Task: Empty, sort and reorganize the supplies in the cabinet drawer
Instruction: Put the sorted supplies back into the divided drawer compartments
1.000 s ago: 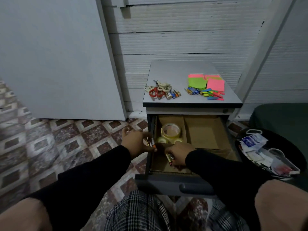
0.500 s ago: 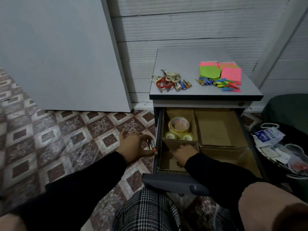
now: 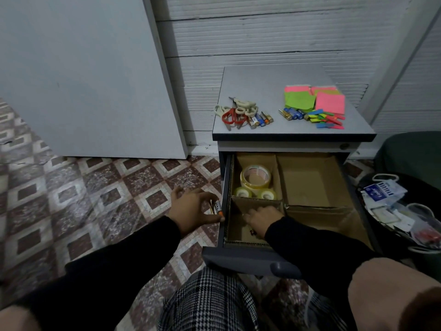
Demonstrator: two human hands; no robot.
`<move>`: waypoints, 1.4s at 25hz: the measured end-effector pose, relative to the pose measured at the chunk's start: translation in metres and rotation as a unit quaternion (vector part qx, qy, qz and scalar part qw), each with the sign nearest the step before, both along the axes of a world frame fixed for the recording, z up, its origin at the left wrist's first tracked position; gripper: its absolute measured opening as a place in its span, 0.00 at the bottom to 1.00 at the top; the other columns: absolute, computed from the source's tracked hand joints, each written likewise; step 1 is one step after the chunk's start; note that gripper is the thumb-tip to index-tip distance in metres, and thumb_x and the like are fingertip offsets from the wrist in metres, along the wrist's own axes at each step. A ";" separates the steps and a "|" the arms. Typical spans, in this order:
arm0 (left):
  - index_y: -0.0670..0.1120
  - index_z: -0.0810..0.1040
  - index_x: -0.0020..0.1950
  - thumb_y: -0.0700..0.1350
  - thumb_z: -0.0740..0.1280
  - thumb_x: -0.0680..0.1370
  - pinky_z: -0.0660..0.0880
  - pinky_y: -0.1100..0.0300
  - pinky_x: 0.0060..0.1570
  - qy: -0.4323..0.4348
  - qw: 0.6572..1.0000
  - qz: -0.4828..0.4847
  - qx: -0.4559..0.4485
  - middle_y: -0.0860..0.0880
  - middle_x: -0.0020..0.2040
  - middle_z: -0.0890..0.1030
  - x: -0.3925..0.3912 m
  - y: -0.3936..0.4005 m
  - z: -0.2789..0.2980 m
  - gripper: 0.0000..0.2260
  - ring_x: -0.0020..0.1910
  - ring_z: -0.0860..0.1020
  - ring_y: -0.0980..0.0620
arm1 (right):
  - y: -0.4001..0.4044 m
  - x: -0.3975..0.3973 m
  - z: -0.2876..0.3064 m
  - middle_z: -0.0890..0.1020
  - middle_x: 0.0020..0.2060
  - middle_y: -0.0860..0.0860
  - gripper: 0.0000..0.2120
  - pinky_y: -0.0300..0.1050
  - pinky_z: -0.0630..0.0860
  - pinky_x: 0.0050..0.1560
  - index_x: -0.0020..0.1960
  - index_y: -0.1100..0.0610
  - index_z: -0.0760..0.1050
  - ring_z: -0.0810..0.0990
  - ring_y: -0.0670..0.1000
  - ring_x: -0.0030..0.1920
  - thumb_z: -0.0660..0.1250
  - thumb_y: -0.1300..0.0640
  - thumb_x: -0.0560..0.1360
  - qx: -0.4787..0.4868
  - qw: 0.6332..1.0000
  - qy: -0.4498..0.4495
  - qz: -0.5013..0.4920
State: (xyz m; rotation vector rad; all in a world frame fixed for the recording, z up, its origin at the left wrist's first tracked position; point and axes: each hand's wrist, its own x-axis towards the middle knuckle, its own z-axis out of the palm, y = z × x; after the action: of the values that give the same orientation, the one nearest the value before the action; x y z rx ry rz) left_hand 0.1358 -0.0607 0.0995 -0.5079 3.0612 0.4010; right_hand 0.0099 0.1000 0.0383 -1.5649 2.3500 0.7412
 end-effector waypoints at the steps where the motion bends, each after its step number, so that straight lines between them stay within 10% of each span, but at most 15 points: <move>1: 0.57 0.74 0.60 0.67 0.66 0.69 0.48 0.48 0.69 0.000 1.000 0.000 0.000 0.56 0.56 0.77 0.000 0.000 0.000 0.24 0.61 0.72 0.55 | 0.000 0.001 0.000 0.70 0.65 0.59 0.24 0.52 0.73 0.54 0.73 0.56 0.61 0.72 0.59 0.62 0.60 0.61 0.78 0.001 1.000 -0.010 0.009; 9: 0.58 0.73 0.62 0.67 0.66 0.69 0.48 0.49 0.70 -0.020 1.000 -0.001 -0.011 0.55 0.57 0.76 0.002 0.002 0.007 0.24 0.61 0.72 0.55 | -0.001 -0.004 -0.011 0.71 0.65 0.58 0.21 0.53 0.75 0.57 0.70 0.57 0.67 0.73 0.58 0.61 0.61 0.62 0.77 -0.019 0.999 -0.046 0.002; 14: 0.58 0.73 0.63 0.66 0.66 0.69 0.51 0.49 0.69 -0.026 1.000 -0.009 -0.005 0.55 0.58 0.76 -0.001 0.010 0.008 0.25 0.61 0.72 0.55 | 0.002 -0.004 -0.006 0.70 0.63 0.56 0.23 0.54 0.73 0.54 0.67 0.59 0.71 0.72 0.58 0.61 0.60 0.46 0.78 -0.027 0.998 -0.048 -0.036; 25: 0.56 0.70 0.67 0.63 0.67 0.72 0.58 0.47 0.69 -0.064 0.997 -0.047 -0.004 0.53 0.61 0.75 -0.014 0.032 0.014 0.26 0.61 0.72 0.52 | 0.011 -0.008 0.003 0.77 0.58 0.55 0.14 0.51 0.68 0.60 0.60 0.57 0.76 0.74 0.56 0.59 0.58 0.54 0.80 -0.056 0.998 0.005 -0.010; 35: 0.48 0.73 0.65 0.50 0.63 0.78 0.62 0.52 0.66 -0.179 0.968 -0.090 -0.150 0.46 0.62 0.77 -0.072 0.073 -0.015 0.16 0.63 0.73 0.47 | 0.089 -0.022 0.049 0.73 0.60 0.49 0.15 0.46 0.61 0.62 0.64 0.50 0.73 0.68 0.51 0.61 0.54 0.49 0.80 -0.249 0.967 -0.058 -0.019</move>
State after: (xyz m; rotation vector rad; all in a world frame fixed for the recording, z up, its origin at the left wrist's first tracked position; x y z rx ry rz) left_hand 0.0635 0.0128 0.0847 -0.2655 2.7876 -0.1494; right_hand -0.0124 0.1892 0.0871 -1.6755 2.5962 0.0374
